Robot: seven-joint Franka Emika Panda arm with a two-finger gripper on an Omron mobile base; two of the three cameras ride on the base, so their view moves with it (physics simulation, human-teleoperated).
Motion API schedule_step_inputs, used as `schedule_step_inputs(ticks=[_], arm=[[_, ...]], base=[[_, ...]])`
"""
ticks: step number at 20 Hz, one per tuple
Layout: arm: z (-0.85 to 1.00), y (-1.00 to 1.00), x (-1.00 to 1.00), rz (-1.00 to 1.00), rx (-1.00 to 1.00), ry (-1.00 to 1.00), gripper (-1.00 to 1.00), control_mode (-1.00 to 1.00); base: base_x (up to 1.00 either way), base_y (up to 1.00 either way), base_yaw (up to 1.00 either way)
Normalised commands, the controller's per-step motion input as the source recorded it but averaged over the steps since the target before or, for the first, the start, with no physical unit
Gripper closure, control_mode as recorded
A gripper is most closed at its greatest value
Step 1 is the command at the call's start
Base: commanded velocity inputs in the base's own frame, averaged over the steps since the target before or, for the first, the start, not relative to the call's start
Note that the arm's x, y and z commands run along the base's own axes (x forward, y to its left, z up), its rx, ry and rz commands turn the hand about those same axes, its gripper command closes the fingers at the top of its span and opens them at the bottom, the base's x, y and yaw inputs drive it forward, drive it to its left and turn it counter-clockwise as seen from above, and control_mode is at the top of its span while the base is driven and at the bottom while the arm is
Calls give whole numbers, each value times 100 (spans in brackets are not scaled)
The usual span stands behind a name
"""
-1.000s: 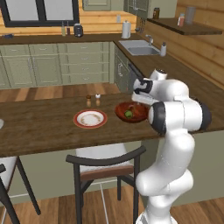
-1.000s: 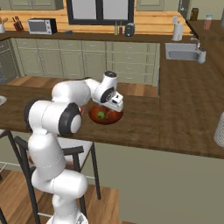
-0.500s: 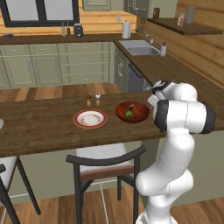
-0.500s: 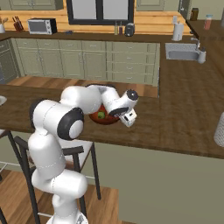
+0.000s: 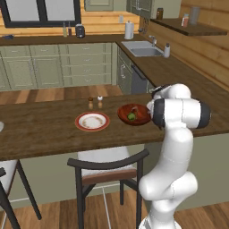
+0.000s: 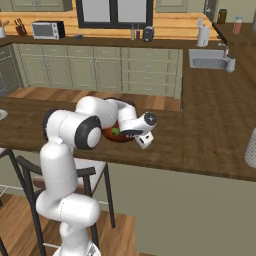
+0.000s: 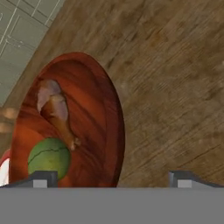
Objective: Pick the chicken drumstick and lime from their plates and place them in the bowl. Then put the bowl in the fridge.
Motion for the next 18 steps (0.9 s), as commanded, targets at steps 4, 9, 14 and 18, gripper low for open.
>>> schedule_step_inputs(ticks=[4, 9, 14, 18], arm=[[-2, 6, 29, 0, 0, 5, -100, -100], [-23, 3, 6, 0, 0, 16, -100, -100], [-16, 7, 26, 0, 0, 9, -100, -100], [-22, 0, 16, 0, 0, 7, -100, -100]], base=[[0, 0, 0], [0, 0, 0], [0, 0, 0], [0, 0, 0]])
